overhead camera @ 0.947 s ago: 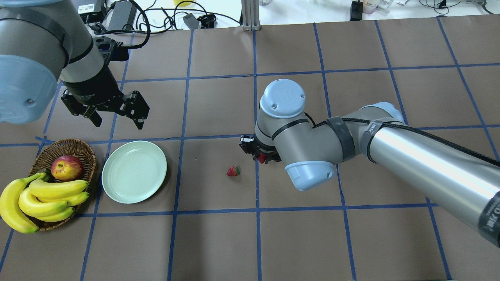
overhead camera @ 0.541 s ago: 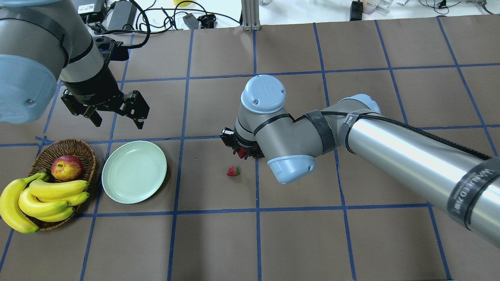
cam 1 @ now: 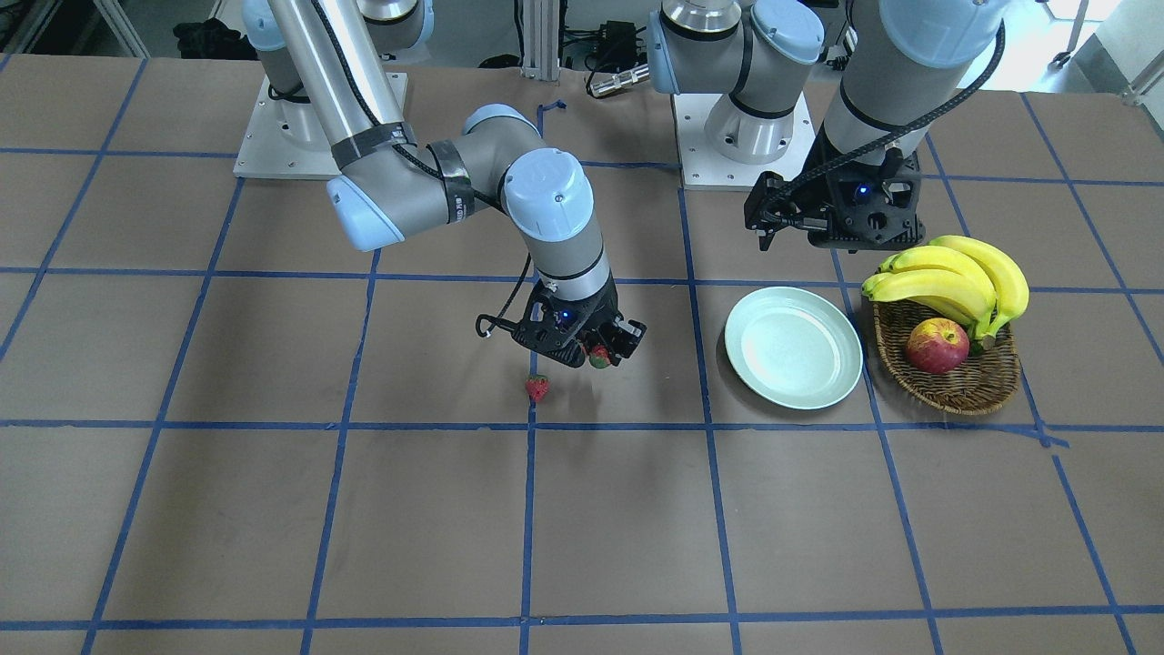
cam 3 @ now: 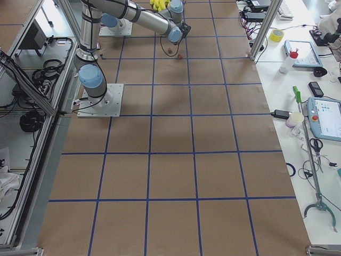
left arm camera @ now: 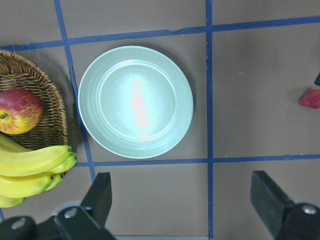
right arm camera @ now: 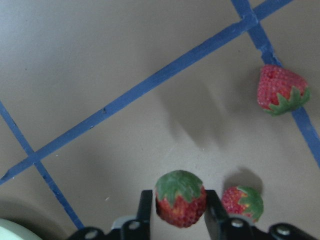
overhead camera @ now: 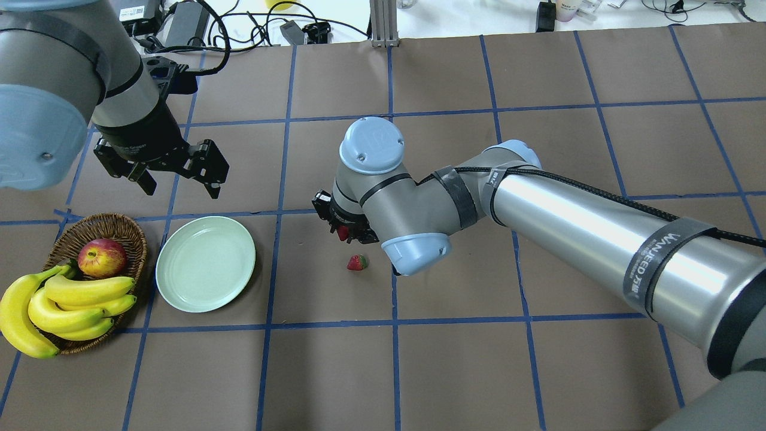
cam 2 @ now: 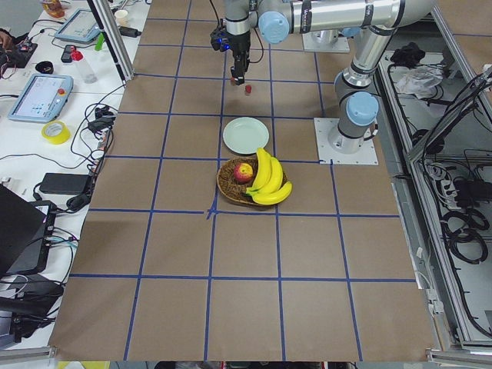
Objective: Collect all strawberries into plate
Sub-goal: 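Carry the strawberry toward the plate with the right gripper and release it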
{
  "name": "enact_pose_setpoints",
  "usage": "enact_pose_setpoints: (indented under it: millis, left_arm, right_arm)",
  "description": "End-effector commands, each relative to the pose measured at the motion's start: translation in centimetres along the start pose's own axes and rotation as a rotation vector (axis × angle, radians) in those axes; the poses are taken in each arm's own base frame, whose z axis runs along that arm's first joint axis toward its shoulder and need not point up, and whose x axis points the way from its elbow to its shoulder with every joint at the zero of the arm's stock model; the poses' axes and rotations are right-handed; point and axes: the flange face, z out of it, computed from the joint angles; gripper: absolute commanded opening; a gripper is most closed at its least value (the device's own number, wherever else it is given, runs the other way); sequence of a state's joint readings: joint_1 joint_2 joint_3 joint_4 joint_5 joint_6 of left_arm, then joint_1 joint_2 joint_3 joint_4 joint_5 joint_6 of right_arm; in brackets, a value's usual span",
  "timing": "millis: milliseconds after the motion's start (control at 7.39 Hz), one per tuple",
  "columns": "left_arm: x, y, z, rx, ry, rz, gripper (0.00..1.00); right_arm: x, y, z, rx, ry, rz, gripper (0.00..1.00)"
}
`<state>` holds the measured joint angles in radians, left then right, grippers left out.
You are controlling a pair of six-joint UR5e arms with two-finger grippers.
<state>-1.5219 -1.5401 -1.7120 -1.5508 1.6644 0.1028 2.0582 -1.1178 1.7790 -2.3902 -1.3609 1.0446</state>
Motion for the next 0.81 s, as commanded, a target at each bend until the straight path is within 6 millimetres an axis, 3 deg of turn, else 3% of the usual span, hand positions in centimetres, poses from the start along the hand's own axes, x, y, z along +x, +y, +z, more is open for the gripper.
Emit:
enact_pose_setpoints:
  millis: [0, 406, 541, 676]
  left_arm:
    - [0.1, 0.0, 0.1, -0.001, 0.0, 0.001, 1.0]
    - [0.0, -0.1, 0.1, -0.001, 0.002, 0.001, 1.0]
    - [0.1, -0.1, -0.1, 0.007, 0.012, -0.001, 1.0]
    - [0.2, -0.1, -0.1, 0.008, 0.014, 0.002, 1.0]
  right_arm:
    - [0.2, 0.1, 0.5, 0.002, 0.016, 0.005, 0.96]
    - [0.6, -0.1, 0.3, 0.025, 0.045, -0.069, 1.0]
    - [1.4, -0.5, -0.8, 0.013, 0.108, -0.108, 1.0]
    - [4.1, -3.3, -3.9, 0.037, 0.224, -0.262, 1.0]
